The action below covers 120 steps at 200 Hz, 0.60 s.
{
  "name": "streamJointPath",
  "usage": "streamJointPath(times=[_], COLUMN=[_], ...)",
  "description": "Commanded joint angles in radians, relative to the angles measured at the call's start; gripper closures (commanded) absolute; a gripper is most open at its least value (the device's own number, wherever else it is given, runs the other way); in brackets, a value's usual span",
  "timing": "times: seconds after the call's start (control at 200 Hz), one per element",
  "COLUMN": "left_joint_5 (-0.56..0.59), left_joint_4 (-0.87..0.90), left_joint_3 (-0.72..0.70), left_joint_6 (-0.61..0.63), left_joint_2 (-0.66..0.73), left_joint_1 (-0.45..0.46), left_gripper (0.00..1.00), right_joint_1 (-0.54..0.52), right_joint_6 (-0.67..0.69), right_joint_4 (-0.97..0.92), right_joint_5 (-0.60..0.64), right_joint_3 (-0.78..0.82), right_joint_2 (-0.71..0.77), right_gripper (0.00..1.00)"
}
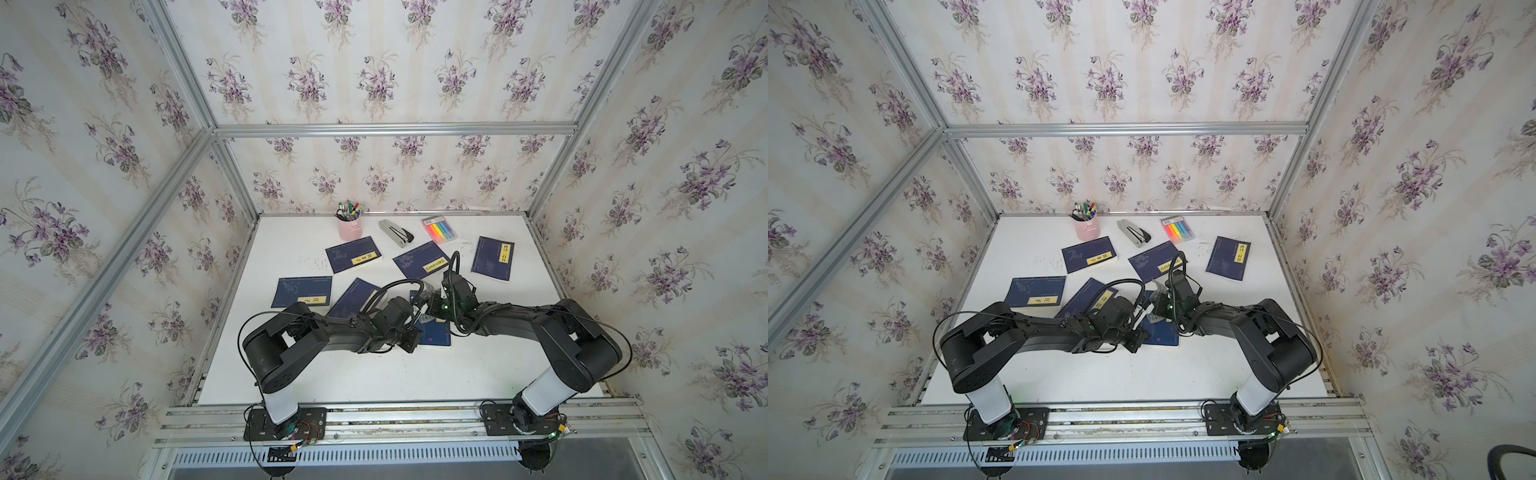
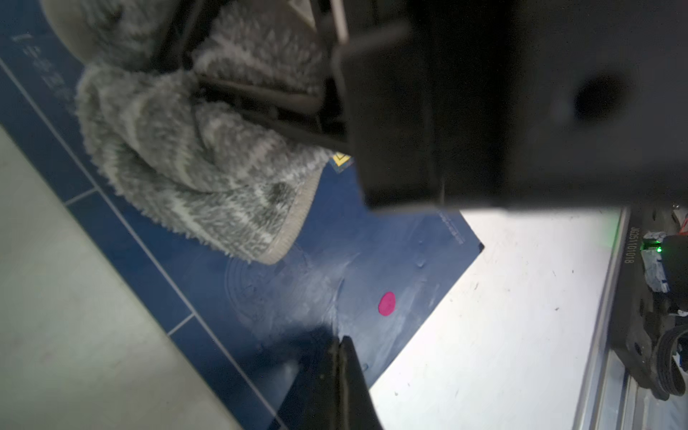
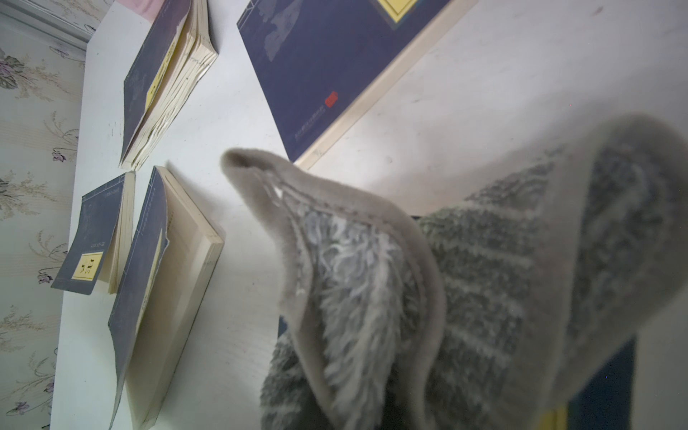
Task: Wipe the cover of the book
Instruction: Wipe the dirt from the cover of the book.
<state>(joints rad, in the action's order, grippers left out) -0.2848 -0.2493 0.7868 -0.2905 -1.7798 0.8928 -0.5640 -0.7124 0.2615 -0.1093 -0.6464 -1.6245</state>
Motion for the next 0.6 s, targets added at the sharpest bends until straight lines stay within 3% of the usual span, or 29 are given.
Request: streamJointPath(times=[0.0,0.115,0.595], left_joint_5=[0.046,0.046,0.054], left_joint_4=[0.052,0.049,-0.002], left_joint_3=[-0.023,-0.034,-0.101], left_joint_6=[-0.019,-0.015,-0.014], left_joint_2=[-0.008,-0.002,-0.007], left_joint_1=[0.000,0.000,0.000], left_gripper=[1.00,1.00,1.00], right_joint_1=[0.012,0.054,0.033], right_joint_6=[-0.006,-0.003,-0.034], right_joint_4=[-0.055,-0.051,0.050], right_joint_5=[0.052,0.041,-0.112], right_joint_3=[0.011,0.031,-0.056], right_joint_2=[0.027,0.046,-0.095], right_gripper=[1.00,1.00,1.00])
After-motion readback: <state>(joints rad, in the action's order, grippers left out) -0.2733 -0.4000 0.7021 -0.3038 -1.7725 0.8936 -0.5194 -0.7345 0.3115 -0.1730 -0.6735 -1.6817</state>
